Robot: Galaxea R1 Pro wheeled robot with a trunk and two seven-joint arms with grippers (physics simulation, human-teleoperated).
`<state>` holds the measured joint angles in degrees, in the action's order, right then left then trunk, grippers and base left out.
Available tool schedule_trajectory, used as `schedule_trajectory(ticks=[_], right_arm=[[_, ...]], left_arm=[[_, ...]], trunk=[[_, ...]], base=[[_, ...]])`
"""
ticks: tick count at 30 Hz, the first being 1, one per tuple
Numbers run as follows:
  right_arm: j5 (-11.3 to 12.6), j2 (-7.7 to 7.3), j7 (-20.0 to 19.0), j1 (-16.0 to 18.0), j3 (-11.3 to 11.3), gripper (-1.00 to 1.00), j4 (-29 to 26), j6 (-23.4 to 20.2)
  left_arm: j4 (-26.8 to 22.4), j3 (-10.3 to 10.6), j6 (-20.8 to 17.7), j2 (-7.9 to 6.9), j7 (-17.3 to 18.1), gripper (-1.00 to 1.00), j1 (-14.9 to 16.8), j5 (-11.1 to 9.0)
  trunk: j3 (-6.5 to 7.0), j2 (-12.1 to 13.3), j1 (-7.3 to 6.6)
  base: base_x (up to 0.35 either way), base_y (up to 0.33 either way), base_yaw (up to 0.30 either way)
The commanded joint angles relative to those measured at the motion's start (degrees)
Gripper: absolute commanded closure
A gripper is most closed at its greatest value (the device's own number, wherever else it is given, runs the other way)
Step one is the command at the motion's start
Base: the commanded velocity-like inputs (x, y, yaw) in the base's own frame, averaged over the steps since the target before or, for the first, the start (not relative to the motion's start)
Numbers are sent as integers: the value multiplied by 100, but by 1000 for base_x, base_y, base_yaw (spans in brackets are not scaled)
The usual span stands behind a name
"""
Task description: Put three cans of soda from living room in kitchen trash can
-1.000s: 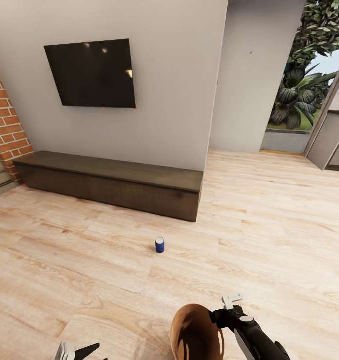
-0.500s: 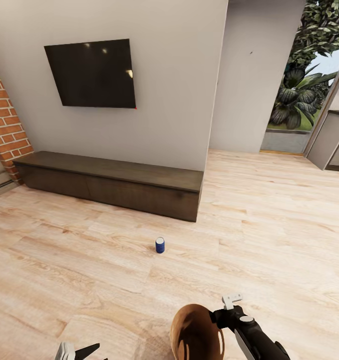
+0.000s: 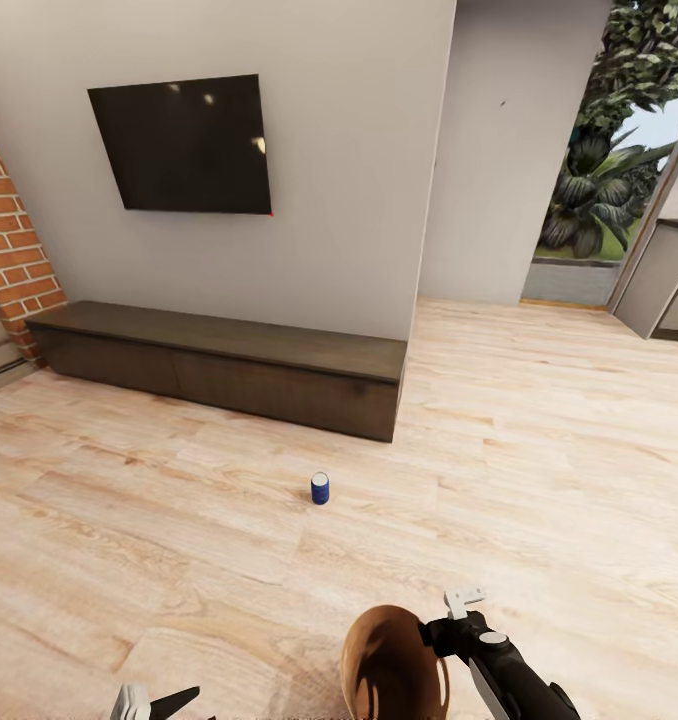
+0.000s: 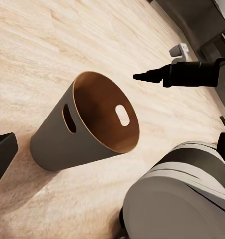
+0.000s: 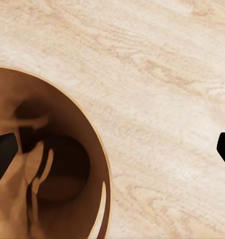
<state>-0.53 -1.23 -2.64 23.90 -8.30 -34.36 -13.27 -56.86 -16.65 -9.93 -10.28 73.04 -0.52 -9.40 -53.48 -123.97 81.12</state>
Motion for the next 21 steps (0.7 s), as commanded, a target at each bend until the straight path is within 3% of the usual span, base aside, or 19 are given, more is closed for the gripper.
schedule_trajectory(ticks=[1,4,21], right_arm=[[0,0,0,0,-1,-100,0,0],[0,0,0,0,-2,-100,0,0],[-1,0,0,0,-4,-100,0,0]], left_arm=[[0,3,0,0,0,-100,0,0],[0,7,0,0,0,-100,-1,0],[0,11,0,0,0,-100,0,0]], trunk=[[-22,-42,23],[-90,-162,89],[-232,-162,89]], base=[[0,0,0],[0,0,0],[0,0,0]])
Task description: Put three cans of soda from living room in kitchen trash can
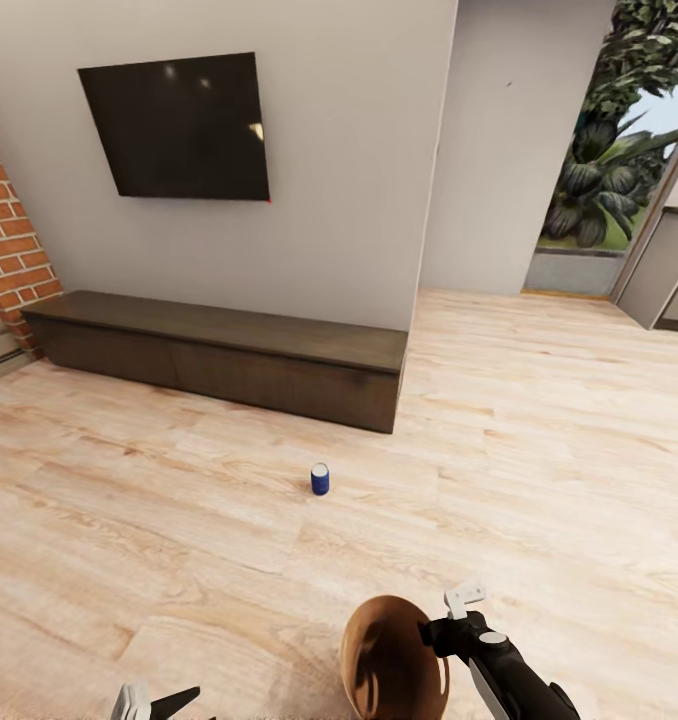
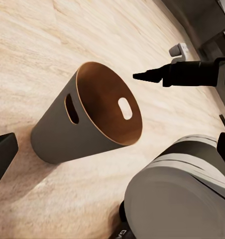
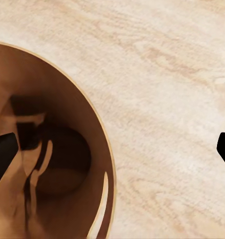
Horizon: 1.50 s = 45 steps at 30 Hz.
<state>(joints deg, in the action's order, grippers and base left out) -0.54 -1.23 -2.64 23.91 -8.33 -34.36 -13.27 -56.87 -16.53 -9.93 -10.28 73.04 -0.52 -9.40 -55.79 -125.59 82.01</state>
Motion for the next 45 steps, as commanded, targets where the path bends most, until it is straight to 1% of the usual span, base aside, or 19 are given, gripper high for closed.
schedule_trajectory(ticks=[1,45], right_arm=[[0,0,0,0,0,-100,0,0],[0,0,0,0,1,-100,0,0]], left_arm=[[0,0,0,0,0,-100,0,0],[0,1,0,0,0,-100,0,0]], trunk=[[-9,0,0],[-410,0,0]], base=[[0,0,0],[0,0,0]])
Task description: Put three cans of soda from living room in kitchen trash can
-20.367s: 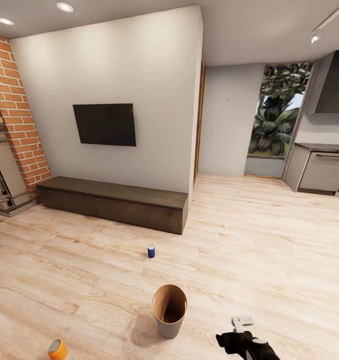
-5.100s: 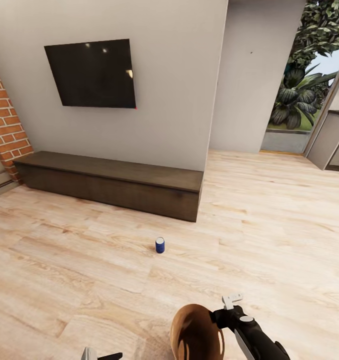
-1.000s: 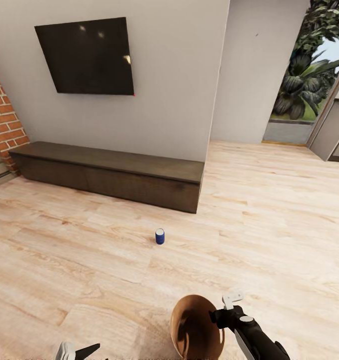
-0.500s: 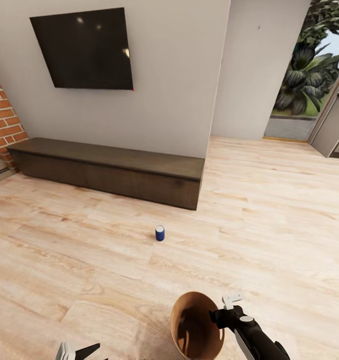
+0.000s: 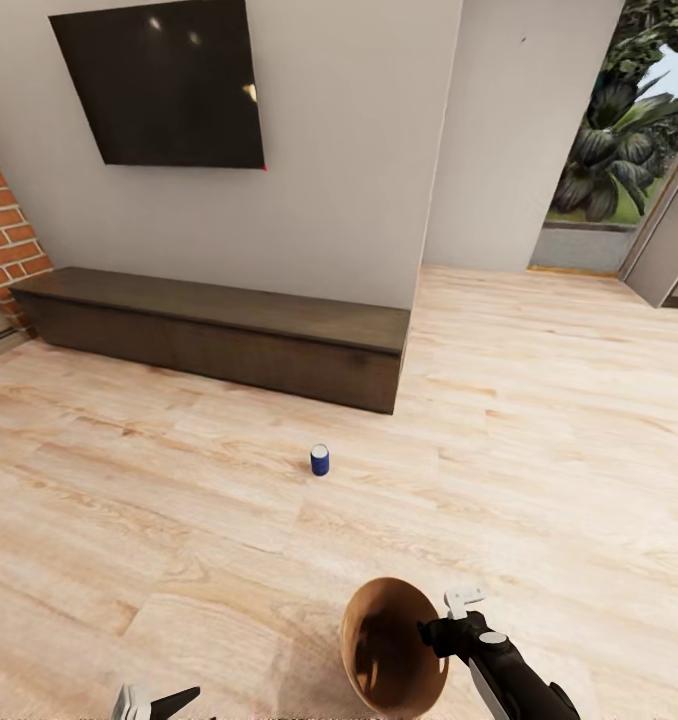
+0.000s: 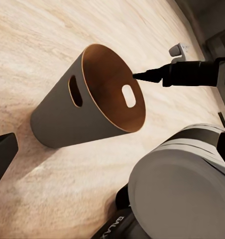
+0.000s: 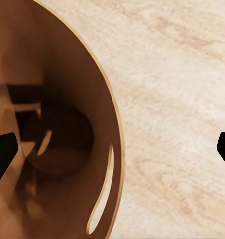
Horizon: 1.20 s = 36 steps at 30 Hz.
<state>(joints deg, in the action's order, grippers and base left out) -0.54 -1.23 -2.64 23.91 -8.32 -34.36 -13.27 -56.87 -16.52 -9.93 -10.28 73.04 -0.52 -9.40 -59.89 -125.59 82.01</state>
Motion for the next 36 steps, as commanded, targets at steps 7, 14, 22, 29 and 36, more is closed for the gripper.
schedule_trajectory(ticks=[7,14,22,29,36], right_arm=[[-2,0,0,0,0,-100,0,0],[-2,0,0,0,0,-100,0,0],[-6,0,0,0,1,-100,0,0],[-7,0,0,14,5,-100,0,-11],[-8,0,9,55,6,-100,0,-18]], left_arm=[[0,0,0,0,0,-100,1,0],[0,0,0,2,0,-100,0,0],[0,0,0,0,0,-100,-1,0],[0,0,0,0,0,-100,-1,0],[0,0,0,0,0,-100,-1,0]], trunk=[[-64,0,0],[-128,0,0],[-201,0,0],[-264,0,0],[-328,0,0]], base=[[0,0,0],[0,0,0],[0,0,0],[0,0,0],[0,0,0]])
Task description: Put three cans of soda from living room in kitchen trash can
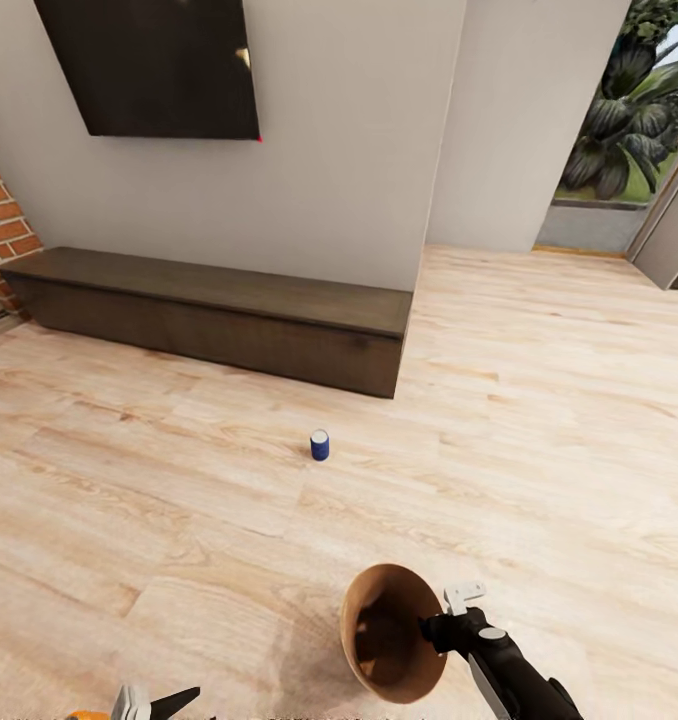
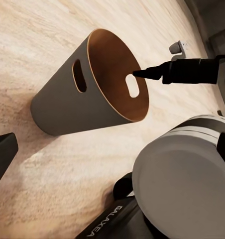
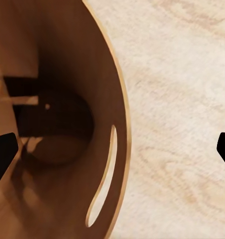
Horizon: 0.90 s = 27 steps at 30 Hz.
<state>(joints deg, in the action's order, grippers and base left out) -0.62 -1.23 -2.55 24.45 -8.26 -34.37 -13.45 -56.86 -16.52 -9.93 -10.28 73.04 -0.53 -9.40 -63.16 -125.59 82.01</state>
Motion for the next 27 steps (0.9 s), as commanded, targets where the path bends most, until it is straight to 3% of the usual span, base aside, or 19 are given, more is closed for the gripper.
schedule_trajectory(ticks=[1,14,27], right_arm=[[0,0,2,9,0,-100,0,-2],[0,5,16,273,0,-100,77,-15],[0,9,17,329,0,-100,121,-9]], left_arm=[[0,0,0,0,0,-100,0,0],[0,0,0,0,-2,-100,0,0],[0,0,0,0,-3,-100,0,0]], trunk=[[-9,0,0],[-128,0,0],[-245,0,0]], base=[[0,0,0],[0,0,0],[0,0,0]])
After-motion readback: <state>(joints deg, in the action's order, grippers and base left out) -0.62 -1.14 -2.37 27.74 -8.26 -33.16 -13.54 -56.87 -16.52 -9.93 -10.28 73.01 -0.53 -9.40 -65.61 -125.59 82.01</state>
